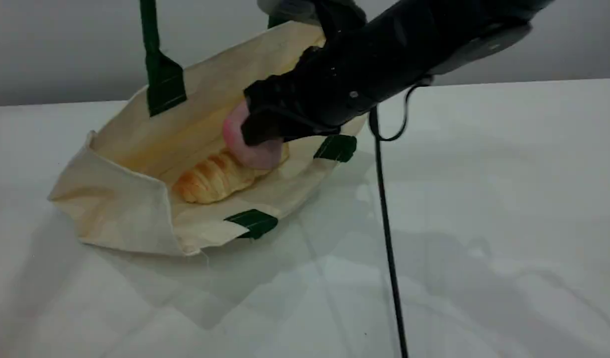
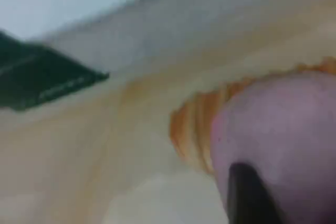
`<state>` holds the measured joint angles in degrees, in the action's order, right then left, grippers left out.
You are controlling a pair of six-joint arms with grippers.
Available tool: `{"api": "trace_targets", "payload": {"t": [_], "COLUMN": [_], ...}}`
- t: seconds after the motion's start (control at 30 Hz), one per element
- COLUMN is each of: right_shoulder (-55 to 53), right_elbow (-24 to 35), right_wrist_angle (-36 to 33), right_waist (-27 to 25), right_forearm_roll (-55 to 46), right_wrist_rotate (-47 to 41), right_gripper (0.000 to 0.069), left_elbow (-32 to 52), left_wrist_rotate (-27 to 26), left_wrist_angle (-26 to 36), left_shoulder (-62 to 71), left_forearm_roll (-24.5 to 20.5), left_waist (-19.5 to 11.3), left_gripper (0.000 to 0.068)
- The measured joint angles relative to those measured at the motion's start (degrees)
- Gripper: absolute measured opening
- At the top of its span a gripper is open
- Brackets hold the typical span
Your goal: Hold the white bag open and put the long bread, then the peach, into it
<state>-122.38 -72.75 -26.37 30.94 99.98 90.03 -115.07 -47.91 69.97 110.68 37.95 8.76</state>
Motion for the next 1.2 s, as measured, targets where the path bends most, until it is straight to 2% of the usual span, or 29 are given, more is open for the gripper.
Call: {"api": "trace_targets", "payload": {"t": [0.2, 0.33, 0.43, 0.53, 0.63, 0.73, 0.9, 1.2], "right_shoulder": [-4.87, -6.67, -6.70, -6.70, -6.70, -6.70, -4.39, 2.44], "right_elbow": [-5.69, -7.02, -7.09, -7.09, -7.09, -7.09, -7.04, -7.04], "right_wrist_angle": [-1.16, -0.80, -0.80, -0.57, -0.57, -1.06, -1.24, -3.10], "right_waist": [0.00, 0.00, 0.00, 0.00, -0.07, -0.76, -2.93, -7.95], "right_forearm_roll": [-0.05, -0.06, 0.00, 0.00, 0.00, -0.03, -0.89, -18.83], "right_wrist_rotate": [-0.05, -0.05, -0.10, -0.10, -0.10, -0.10, -2.08, -16.31], "right_gripper": [0.0274, 0.0283, 0.0393, 0.0546, 0.0624, 0.0629, 0.0590, 0.0581], "left_elbow": [0.00, 0.00, 0.00, 0.00, 0.00, 0.00, 0.00, 0.00], "left_wrist_rotate": [0.00, 0.00, -0.04, -0.04, -0.04, -0.04, -0.04, -0.04], "left_wrist_angle": [0.00, 0.00, 0.00, 0.00, 0.00, 0.00, 0.00, 0.00], "left_shoulder": [0.00, 0.00, 0.00, 0.00, 0.00, 0.00, 0.00, 0.00], "left_forearm_roll": [-0.07, -0.17, -0.29, -0.29, -0.29, -0.29, -0.48, -0.42], "left_waist": [0.00, 0.00, 0.00, 0.00, 0.00, 0.00, 0.00, 0.00], "left_gripper": [0.0098, 0.0098, 0.0098, 0.0098, 0.0098, 0.0098, 0.0098, 0.0098]}}
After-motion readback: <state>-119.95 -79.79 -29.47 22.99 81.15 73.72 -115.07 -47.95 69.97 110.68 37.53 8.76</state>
